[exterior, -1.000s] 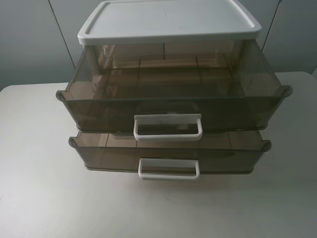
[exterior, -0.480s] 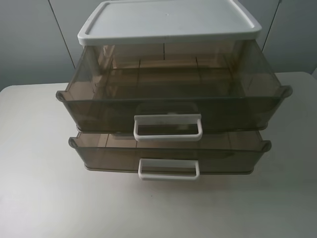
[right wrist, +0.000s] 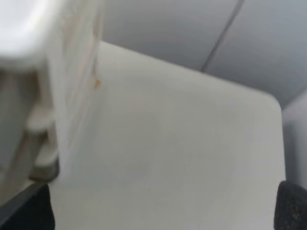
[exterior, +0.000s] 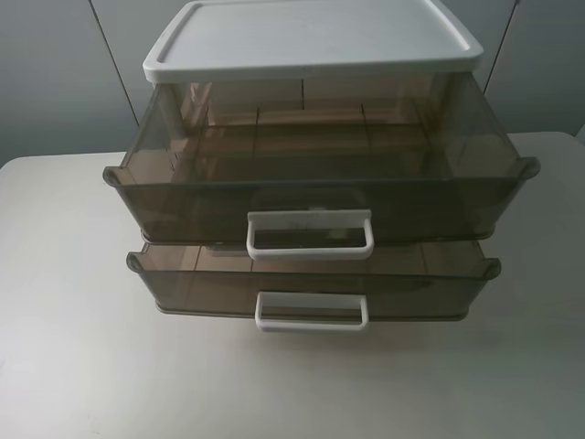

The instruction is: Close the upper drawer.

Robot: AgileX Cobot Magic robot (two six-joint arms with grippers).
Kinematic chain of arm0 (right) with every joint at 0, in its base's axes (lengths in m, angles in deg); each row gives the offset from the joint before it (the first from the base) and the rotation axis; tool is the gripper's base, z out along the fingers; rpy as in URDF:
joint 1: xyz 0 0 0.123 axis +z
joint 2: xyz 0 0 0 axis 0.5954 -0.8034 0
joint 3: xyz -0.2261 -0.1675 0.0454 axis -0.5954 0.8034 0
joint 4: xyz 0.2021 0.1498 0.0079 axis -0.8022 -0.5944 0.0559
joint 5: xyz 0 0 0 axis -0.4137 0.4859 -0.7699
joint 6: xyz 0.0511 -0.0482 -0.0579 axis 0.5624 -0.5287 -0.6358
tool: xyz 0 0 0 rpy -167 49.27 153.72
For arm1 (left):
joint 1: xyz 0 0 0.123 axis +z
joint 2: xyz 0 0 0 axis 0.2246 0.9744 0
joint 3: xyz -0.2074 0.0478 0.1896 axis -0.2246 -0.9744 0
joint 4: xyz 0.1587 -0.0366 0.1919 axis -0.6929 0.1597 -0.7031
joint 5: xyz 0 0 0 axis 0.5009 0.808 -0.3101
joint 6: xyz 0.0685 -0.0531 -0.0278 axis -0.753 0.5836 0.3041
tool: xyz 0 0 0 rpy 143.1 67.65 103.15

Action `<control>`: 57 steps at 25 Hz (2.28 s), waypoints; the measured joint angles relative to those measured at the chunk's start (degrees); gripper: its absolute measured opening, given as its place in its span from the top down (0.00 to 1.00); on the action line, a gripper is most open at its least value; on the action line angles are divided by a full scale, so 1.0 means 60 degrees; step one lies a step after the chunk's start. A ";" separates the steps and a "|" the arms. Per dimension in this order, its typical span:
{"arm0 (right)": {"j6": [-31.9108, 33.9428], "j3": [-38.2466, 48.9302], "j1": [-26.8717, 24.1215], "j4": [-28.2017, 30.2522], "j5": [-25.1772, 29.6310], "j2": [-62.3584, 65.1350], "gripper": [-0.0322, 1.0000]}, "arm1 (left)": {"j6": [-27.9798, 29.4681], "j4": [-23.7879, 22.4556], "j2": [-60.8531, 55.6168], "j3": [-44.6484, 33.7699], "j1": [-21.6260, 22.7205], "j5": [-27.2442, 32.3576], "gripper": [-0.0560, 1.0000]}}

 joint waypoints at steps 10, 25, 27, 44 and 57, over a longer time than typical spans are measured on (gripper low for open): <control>-0.1880 -0.2008 0.3472 -0.2104 0.0010 -0.1990 0.29 | 0.0000 0.0000 0.0000 0.0000 0.0000 0.0000 0.24; -0.3419 -0.2529 0.6651 -0.5375 0.1891 -0.3955 0.29 | 0.0000 0.0000 0.0000 0.0000 0.0000 0.0000 0.24; -0.3391 -0.2529 0.6792 -0.5490 0.2003 -0.4227 0.29 | 0.0000 0.0000 0.0000 0.0000 0.0000 0.0000 0.24; -0.2802 -0.2544 0.7235 -0.5343 0.2792 -0.6095 0.29 | 0.0000 0.0000 0.0000 0.0000 0.0000 0.0000 0.24; -0.2153 -0.2468 0.7350 -0.4151 0.2988 -0.6397 0.29 | 0.0000 0.0000 0.0000 0.0000 0.0000 0.0000 0.24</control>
